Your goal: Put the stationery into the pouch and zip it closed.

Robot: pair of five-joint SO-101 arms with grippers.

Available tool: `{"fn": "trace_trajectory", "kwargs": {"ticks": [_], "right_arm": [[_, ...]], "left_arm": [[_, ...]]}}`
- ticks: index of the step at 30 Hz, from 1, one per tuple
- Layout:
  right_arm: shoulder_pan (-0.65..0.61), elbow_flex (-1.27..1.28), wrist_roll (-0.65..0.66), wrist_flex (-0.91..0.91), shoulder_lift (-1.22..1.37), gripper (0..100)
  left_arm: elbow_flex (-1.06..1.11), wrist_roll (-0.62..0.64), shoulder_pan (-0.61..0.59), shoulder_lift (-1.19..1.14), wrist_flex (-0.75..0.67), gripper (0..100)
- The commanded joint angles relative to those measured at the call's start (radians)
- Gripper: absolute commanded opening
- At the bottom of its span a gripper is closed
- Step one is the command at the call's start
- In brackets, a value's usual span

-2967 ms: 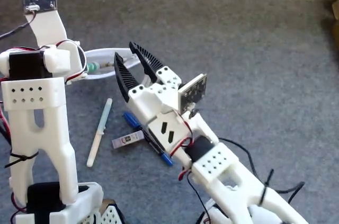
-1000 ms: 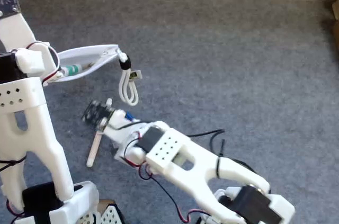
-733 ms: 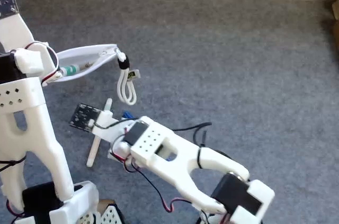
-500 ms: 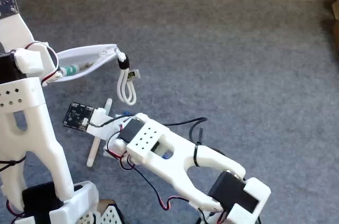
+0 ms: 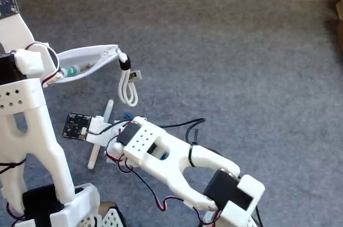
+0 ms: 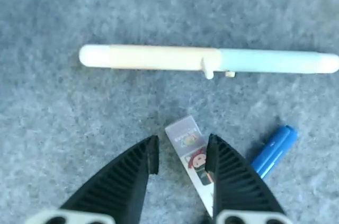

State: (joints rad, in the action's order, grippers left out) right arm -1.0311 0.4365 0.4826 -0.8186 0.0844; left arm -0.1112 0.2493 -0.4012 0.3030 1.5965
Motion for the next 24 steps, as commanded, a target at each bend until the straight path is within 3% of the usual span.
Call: {"fn": "trace_trajectory", "kwargs": {"ticks": [1, 21, 24], "right_arm": [[0.015, -0.045, 0.017, -0.013, 0.027, 13.9], [0.03, -0.038, 0.017, -0.013, 0.041, 13.2], [0.027, -0.038, 0.017, -0.013, 0.041, 8.4]], "left_arm": [[-0.021, 0.006, -0.016, 0.008, 0.0, 1], [0.031, 0.003, -0.015, 0.015, -0.031, 1], [0.03, 0.003, -0.015, 0.015, -0.029, 1]]}}
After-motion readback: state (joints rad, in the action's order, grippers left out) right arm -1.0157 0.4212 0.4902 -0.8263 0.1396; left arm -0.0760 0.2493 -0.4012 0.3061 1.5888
